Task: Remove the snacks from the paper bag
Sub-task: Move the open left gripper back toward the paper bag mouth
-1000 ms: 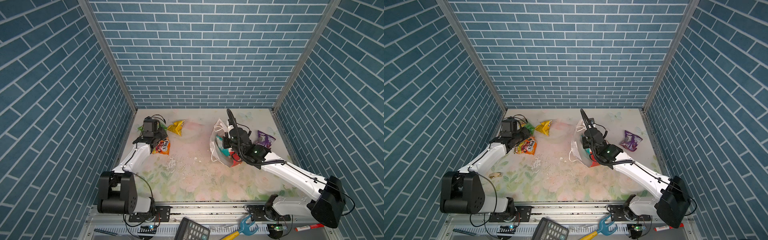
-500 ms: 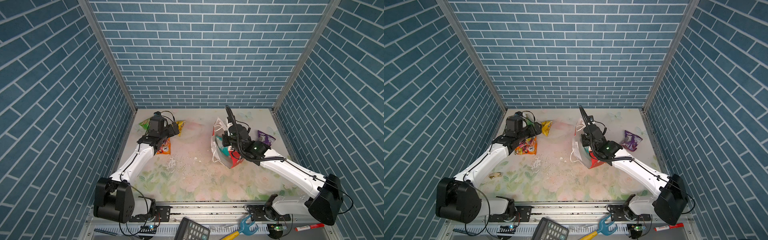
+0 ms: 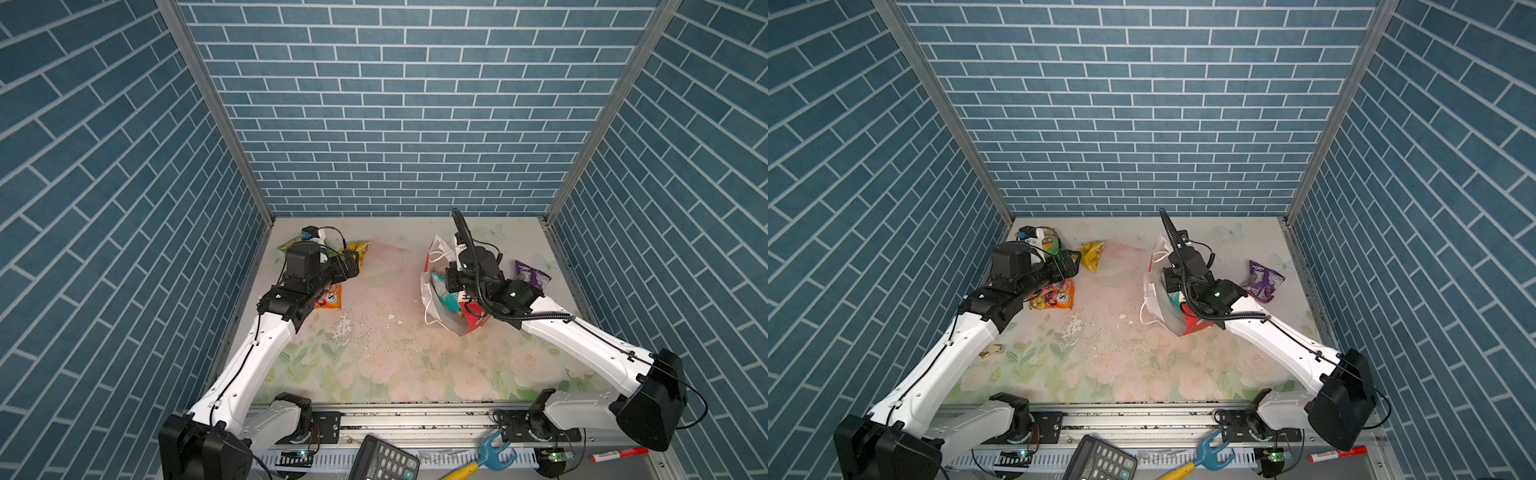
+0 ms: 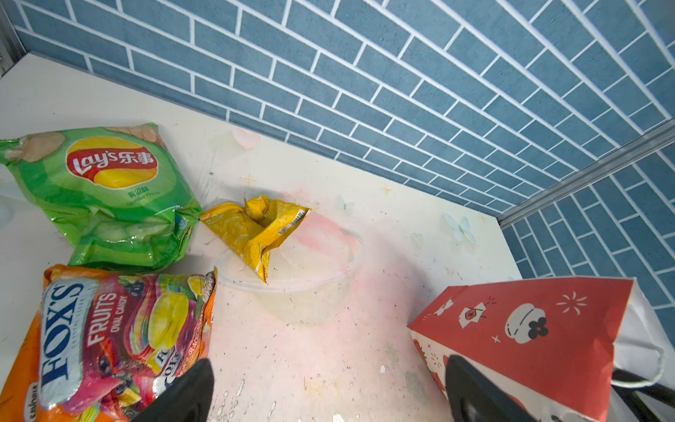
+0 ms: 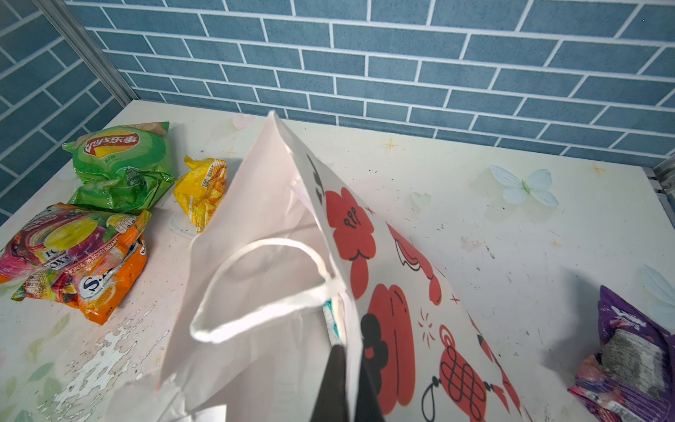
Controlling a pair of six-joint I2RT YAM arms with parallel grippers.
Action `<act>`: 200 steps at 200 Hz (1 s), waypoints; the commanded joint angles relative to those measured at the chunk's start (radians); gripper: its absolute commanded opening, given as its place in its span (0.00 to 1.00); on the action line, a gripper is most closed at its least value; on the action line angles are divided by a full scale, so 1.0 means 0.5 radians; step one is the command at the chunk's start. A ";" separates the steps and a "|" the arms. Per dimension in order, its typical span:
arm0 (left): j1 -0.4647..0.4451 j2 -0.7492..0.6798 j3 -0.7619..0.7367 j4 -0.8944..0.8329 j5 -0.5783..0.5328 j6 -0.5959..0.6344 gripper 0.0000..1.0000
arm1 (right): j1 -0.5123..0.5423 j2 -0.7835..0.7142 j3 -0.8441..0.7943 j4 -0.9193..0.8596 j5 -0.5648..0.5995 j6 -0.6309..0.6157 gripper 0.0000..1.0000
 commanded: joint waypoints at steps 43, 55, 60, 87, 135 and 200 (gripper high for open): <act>-0.006 0.010 0.078 -0.056 0.212 0.028 1.00 | -0.049 -0.044 0.110 -0.177 -0.100 0.120 0.00; -0.006 0.013 0.083 -0.029 0.253 0.021 1.00 | -0.060 -0.046 0.119 -0.181 -0.113 0.133 0.00; -0.006 0.017 0.083 -0.020 0.266 0.021 1.00 | -0.067 -0.048 0.123 -0.185 -0.120 0.144 0.00; -0.006 0.058 0.112 -0.006 0.358 0.000 1.00 | -0.101 -0.049 0.136 -0.198 -0.169 0.185 0.00; -0.030 0.136 0.219 -0.022 0.440 -0.027 1.00 | -0.124 -0.055 0.139 -0.207 -0.202 0.218 0.00; -0.202 0.126 0.345 -0.135 0.396 0.035 1.00 | -0.130 -0.059 0.136 -0.206 -0.265 0.232 0.00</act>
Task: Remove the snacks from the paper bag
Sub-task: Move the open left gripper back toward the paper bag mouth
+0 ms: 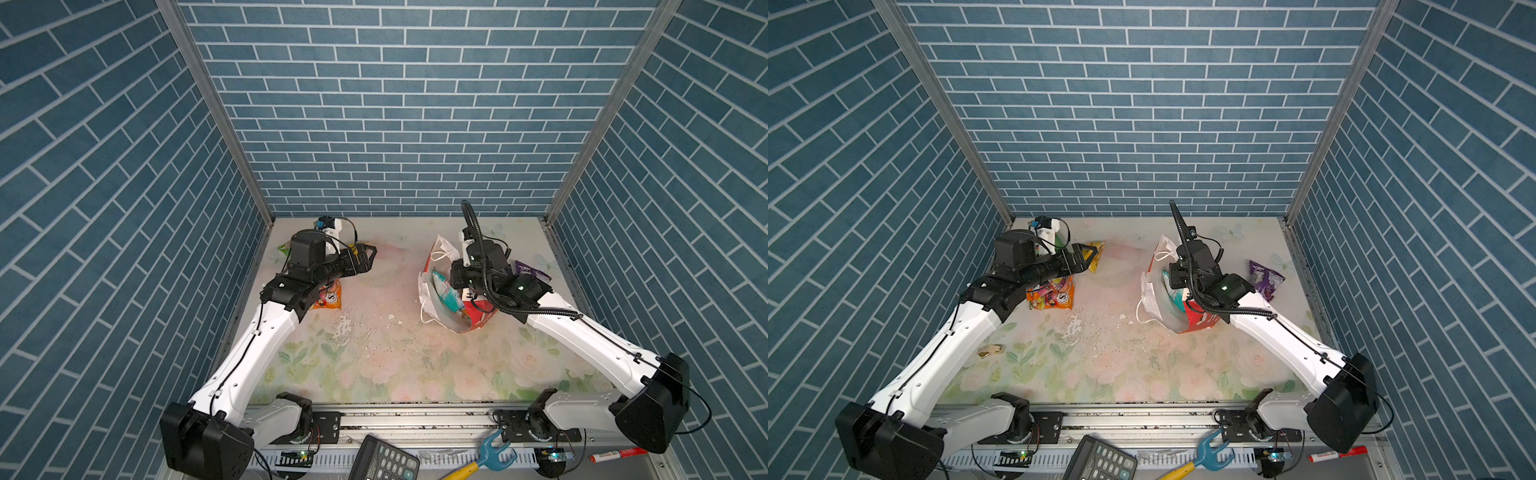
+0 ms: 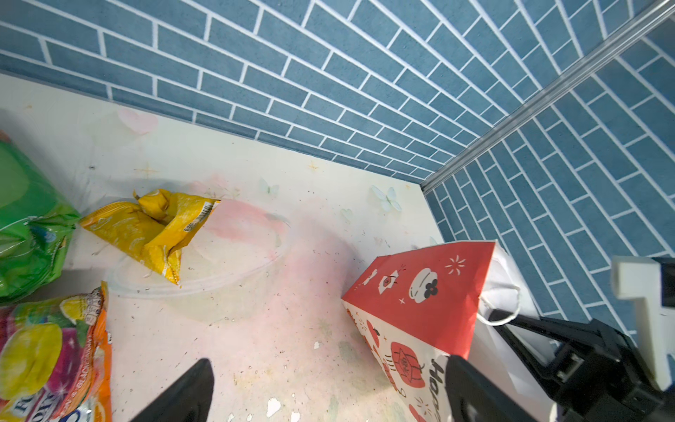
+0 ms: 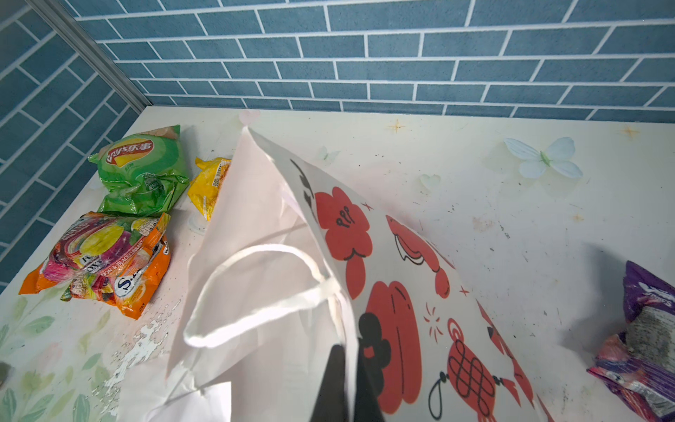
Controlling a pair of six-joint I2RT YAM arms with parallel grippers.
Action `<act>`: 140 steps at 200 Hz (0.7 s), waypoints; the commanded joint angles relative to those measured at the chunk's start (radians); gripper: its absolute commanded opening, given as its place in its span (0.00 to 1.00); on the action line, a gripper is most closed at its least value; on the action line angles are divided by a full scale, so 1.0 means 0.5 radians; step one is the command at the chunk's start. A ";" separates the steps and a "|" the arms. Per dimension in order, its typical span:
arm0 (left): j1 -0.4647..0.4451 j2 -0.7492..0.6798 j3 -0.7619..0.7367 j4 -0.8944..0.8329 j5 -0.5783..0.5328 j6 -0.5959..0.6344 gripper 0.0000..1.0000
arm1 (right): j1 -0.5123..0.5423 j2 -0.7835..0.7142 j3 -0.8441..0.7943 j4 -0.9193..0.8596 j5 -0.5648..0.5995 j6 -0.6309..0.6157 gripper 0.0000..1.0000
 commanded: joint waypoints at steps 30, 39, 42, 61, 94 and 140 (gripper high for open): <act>-0.223 -0.036 0.125 -0.155 -0.133 0.112 1.00 | -0.013 -0.042 0.071 -0.053 -0.077 0.060 0.00; -0.259 -0.050 0.132 -0.166 -0.159 0.124 1.00 | -0.013 -0.037 0.086 -0.068 -0.085 0.046 0.00; -0.270 -0.056 0.134 -0.170 -0.168 0.126 1.00 | -0.012 -0.036 0.092 -0.074 -0.089 0.041 0.00; -0.328 -0.087 0.147 -0.194 -0.194 0.140 1.00 | -0.013 -0.024 0.126 -0.120 -0.110 0.007 0.00; -0.442 -0.170 0.146 -0.227 -0.218 0.174 0.98 | -0.013 -0.023 0.131 -0.144 -0.155 -0.045 0.00; -0.580 -0.235 0.087 -0.173 -0.163 0.240 0.94 | -0.016 -0.017 0.138 -0.168 -0.221 -0.131 0.00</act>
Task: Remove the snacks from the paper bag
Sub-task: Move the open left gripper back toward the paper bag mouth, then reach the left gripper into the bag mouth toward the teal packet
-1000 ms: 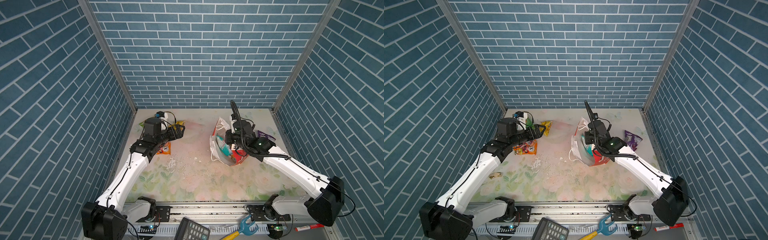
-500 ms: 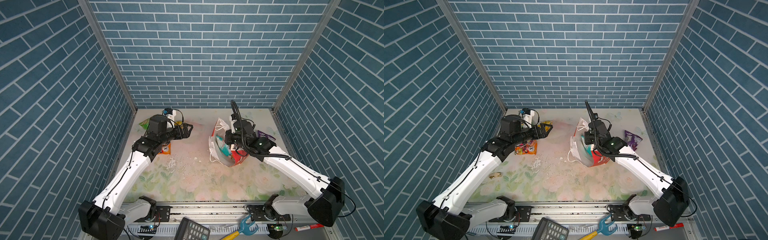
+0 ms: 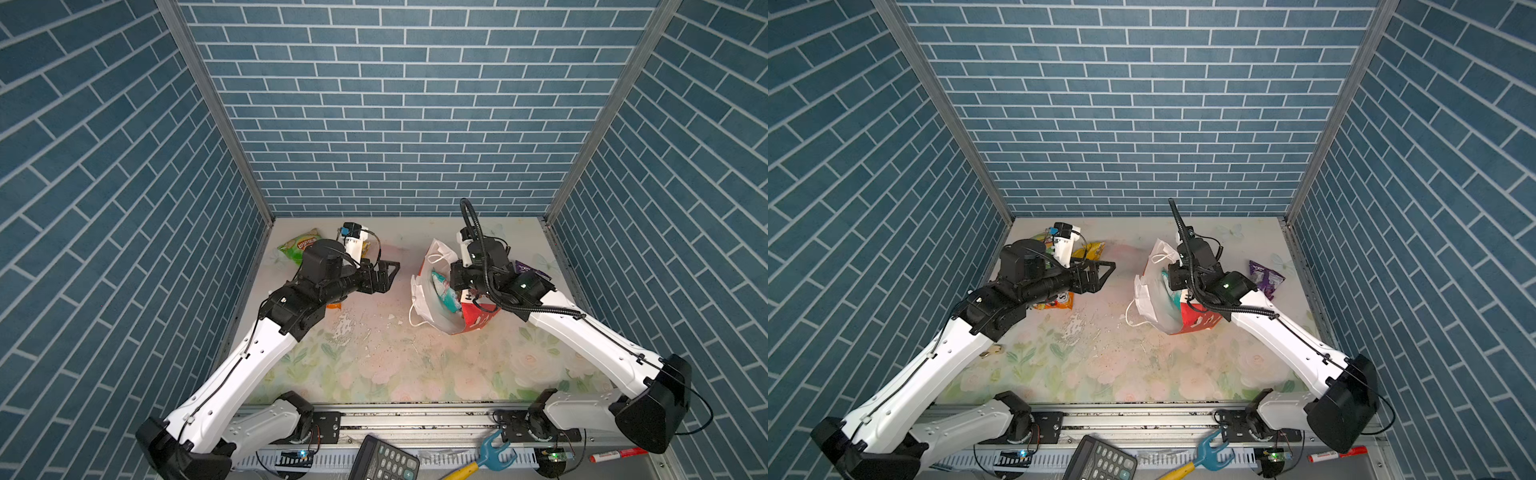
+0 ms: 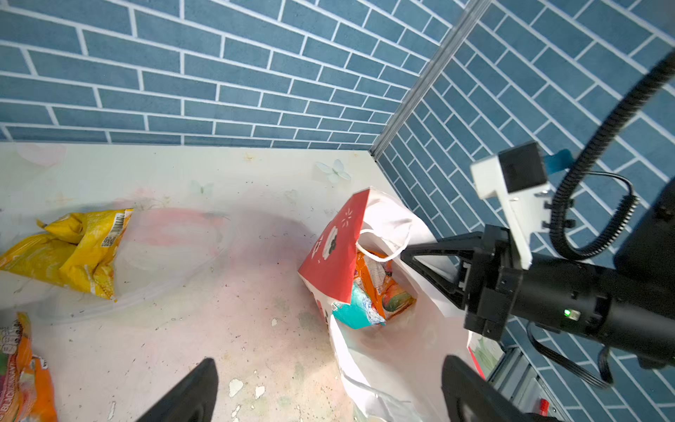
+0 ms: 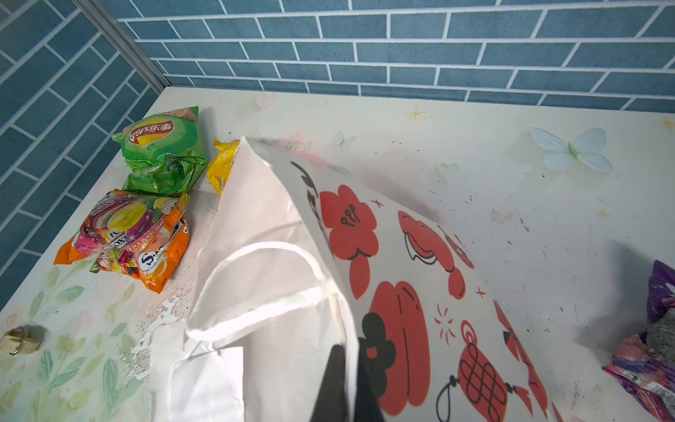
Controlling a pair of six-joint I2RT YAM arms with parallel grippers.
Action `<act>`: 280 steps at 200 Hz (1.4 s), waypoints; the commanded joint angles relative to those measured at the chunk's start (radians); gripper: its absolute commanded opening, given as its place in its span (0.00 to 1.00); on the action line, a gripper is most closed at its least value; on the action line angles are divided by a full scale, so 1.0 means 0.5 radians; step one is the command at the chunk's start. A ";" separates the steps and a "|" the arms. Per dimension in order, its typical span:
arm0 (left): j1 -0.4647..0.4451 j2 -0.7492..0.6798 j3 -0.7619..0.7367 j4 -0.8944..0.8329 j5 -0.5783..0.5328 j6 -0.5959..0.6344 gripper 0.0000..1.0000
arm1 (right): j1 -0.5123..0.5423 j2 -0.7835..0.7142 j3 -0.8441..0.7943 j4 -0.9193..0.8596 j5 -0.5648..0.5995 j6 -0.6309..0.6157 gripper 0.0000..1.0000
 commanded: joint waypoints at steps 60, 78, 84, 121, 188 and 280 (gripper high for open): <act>-0.241 -0.042 -0.188 0.230 0.051 0.121 0.87 | -0.008 0.032 0.086 -0.093 -0.250 -0.261 0.00; -0.290 -0.042 -0.224 0.279 0.043 0.152 0.83 | -0.008 0.078 0.112 -0.095 -0.346 -0.261 0.00; -0.301 -0.042 -0.241 0.301 0.047 0.160 0.82 | -0.010 0.089 0.114 -0.088 -0.376 -0.261 0.00; -0.319 0.001 -0.379 0.410 0.041 0.139 0.81 | -0.010 0.139 0.111 -0.070 -0.433 -0.246 0.00; -0.321 0.059 -0.583 0.553 -0.004 0.099 0.80 | -0.008 0.111 0.030 -0.102 -0.495 -0.245 0.00; -0.319 0.026 -0.699 0.603 -0.035 0.115 0.80 | 0.003 -0.117 -0.281 -0.097 -0.503 -0.322 0.00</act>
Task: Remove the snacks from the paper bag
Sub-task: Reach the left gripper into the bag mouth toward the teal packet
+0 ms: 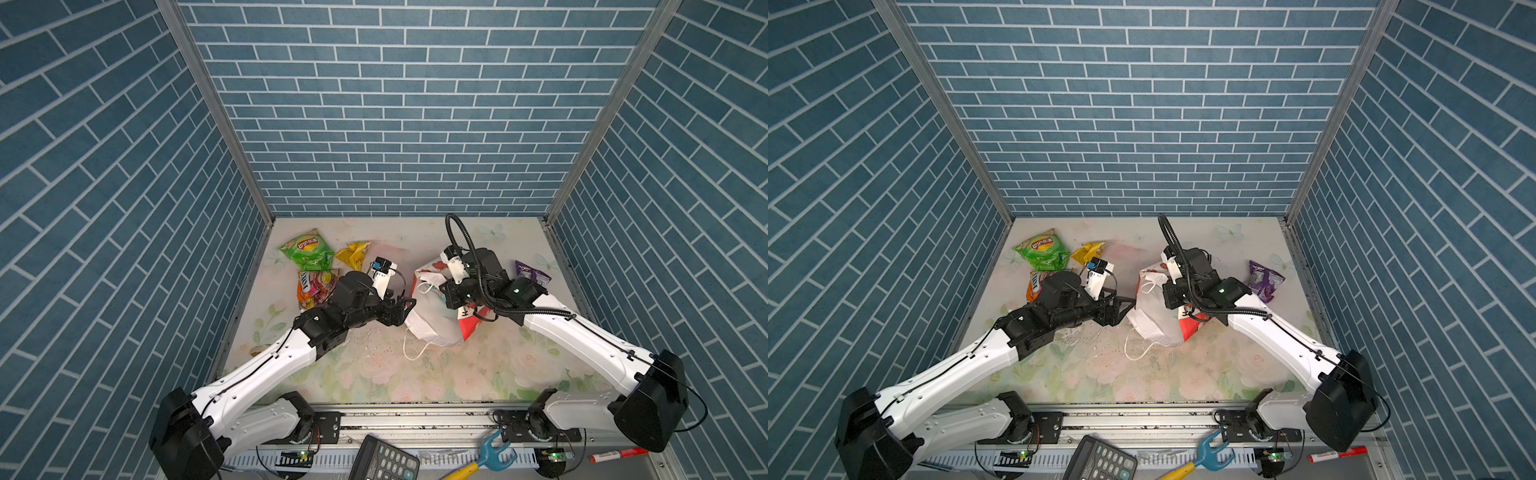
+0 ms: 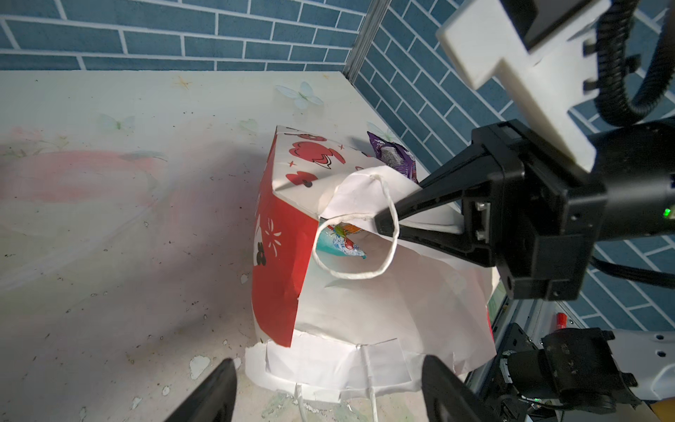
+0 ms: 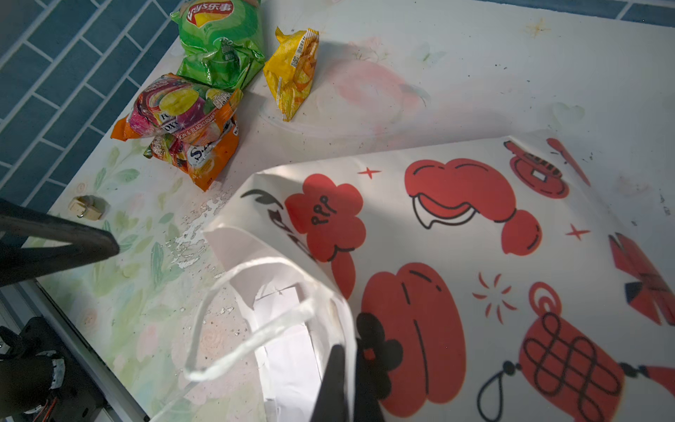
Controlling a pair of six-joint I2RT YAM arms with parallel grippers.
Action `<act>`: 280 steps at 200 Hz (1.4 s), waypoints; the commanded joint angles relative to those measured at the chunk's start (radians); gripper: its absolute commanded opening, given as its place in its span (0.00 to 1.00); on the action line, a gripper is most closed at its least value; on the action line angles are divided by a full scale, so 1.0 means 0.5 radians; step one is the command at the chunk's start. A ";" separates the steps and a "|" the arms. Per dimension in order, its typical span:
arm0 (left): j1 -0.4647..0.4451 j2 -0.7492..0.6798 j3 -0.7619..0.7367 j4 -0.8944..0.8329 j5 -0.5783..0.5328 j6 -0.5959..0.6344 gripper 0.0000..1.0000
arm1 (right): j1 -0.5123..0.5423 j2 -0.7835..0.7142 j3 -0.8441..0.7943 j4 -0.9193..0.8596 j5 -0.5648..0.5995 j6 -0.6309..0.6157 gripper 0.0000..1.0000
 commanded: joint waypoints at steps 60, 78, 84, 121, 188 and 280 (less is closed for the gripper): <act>-0.014 -0.040 -0.102 0.153 0.013 -0.033 0.80 | 0.003 -0.127 -0.022 -0.136 0.189 -0.062 0.00; -0.018 -0.047 -0.115 0.158 0.017 -0.039 0.80 | 0.001 -0.120 -0.021 -0.135 0.198 -0.056 0.00; -0.017 -0.047 -0.117 0.162 0.017 -0.040 0.80 | 0.001 -0.119 -0.023 -0.132 0.203 -0.058 0.00; -0.017 -0.015 -0.124 0.180 0.047 -0.048 0.80 | 0.002 -0.129 -0.022 -0.096 0.254 -0.020 0.00; -0.049 0.050 -0.111 0.275 0.133 -0.096 0.80 | 0.002 -0.087 0.029 -0.045 0.261 0.075 0.00; -0.166 0.255 -0.104 0.519 0.249 -0.189 0.77 | 0.000 -0.042 0.096 -0.011 0.342 0.172 0.00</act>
